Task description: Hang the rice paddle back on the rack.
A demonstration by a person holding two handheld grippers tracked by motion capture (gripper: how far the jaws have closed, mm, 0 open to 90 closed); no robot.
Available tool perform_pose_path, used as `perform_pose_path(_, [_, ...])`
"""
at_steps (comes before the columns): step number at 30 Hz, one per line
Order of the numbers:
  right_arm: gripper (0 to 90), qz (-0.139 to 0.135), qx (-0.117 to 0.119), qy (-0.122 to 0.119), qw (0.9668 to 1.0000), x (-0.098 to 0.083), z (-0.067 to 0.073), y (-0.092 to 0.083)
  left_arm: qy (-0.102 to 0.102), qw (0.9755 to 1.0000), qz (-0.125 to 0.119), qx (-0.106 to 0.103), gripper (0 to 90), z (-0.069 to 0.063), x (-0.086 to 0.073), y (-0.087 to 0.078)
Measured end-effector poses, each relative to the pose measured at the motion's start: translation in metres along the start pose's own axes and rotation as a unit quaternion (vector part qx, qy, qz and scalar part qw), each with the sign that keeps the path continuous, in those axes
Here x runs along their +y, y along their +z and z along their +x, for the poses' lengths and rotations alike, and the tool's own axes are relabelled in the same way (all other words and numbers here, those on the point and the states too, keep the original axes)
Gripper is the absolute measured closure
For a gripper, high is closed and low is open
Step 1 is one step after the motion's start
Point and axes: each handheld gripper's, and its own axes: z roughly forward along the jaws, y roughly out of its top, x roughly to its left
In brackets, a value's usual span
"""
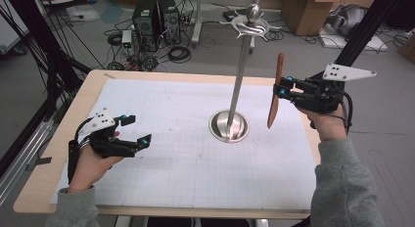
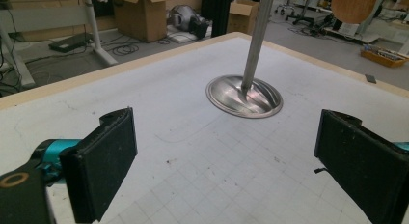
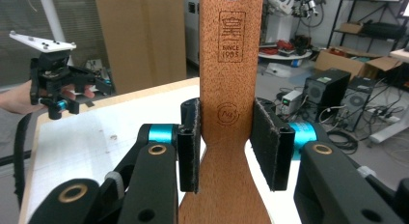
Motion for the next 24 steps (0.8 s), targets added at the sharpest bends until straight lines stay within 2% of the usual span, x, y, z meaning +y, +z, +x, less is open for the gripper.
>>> perform_pose_path(10, [65.5,-0.002,-0.009,-0.006,0.9999,0.009,0.004,0.0,0.002,1.0,0.001,0.0,8.2,0.001,0.0,-0.001])
perform_pose_path(17, [65.5,-0.013,-0.02,-0.02,0.9995,0.019,0.009,0.004,-0.001,1.0,-0.004,-0.007,8.2,-0.001,0.001,-0.001])
perform_pose_path(24, [65.5,-0.012,-0.024,-0.02,0.9995,0.023,0.011,0.007,-0.003,1.0,-0.002,-0.006,8.2,0.0,0.001,-0.001])
